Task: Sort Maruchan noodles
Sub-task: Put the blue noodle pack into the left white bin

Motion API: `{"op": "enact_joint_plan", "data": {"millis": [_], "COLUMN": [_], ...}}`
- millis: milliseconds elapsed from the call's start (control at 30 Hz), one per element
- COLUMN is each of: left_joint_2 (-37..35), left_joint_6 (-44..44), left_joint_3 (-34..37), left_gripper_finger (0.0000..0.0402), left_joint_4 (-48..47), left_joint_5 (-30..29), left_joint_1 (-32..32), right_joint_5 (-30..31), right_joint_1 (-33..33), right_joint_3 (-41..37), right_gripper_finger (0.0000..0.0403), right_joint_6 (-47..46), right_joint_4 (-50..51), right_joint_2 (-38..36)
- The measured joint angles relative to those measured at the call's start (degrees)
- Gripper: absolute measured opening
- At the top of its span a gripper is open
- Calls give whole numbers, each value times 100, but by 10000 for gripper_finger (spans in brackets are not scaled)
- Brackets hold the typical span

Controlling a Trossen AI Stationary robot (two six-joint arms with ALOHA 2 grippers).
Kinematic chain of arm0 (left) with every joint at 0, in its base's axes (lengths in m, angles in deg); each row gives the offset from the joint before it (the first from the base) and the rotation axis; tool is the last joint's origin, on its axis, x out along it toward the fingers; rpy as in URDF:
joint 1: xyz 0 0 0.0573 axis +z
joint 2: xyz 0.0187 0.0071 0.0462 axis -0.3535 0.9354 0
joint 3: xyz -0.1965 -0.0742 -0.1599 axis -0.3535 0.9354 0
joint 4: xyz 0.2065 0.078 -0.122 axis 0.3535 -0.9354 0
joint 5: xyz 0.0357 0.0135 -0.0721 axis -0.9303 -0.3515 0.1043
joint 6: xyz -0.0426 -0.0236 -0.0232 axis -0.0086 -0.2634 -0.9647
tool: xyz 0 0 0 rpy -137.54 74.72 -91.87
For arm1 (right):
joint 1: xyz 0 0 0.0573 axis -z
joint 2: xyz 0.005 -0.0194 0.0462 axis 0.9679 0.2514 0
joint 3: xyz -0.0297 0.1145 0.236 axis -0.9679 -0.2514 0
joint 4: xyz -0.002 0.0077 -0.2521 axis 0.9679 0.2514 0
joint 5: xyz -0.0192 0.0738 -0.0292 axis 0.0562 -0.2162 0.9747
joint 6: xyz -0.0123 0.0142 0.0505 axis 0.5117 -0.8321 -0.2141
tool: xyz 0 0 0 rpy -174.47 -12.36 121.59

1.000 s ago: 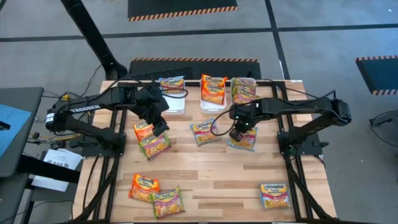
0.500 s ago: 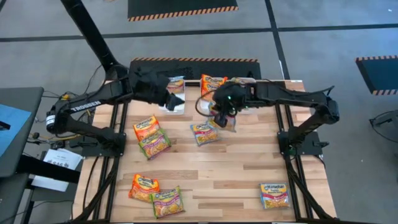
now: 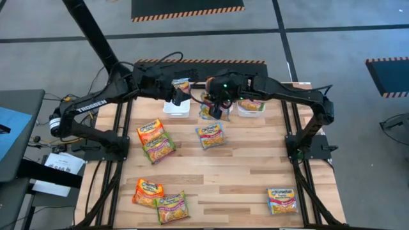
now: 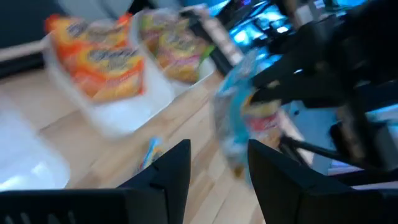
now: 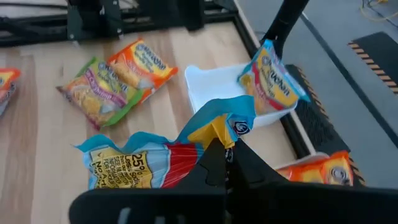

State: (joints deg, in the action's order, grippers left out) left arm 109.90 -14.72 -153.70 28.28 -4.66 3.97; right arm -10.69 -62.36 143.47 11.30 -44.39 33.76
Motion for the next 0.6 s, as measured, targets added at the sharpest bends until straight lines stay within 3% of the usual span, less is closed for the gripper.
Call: {"op": "enact_joint_plan", "data": {"millis": [600], "left_joint_2": [713], "left_joint_6": [15], "left_joint_3": [8], "left_gripper_finger": [144], "left_joint_4": [397], "left_joint_5": [491], "left_joint_1": [113], "right_joint_5": [3], "right_joint_1": [88], "right_joint_3": [685], "right_gripper_finger": [9], "right_joint_6": [298], "right_joint_4": [-221], "right_joint_2": [581]}}
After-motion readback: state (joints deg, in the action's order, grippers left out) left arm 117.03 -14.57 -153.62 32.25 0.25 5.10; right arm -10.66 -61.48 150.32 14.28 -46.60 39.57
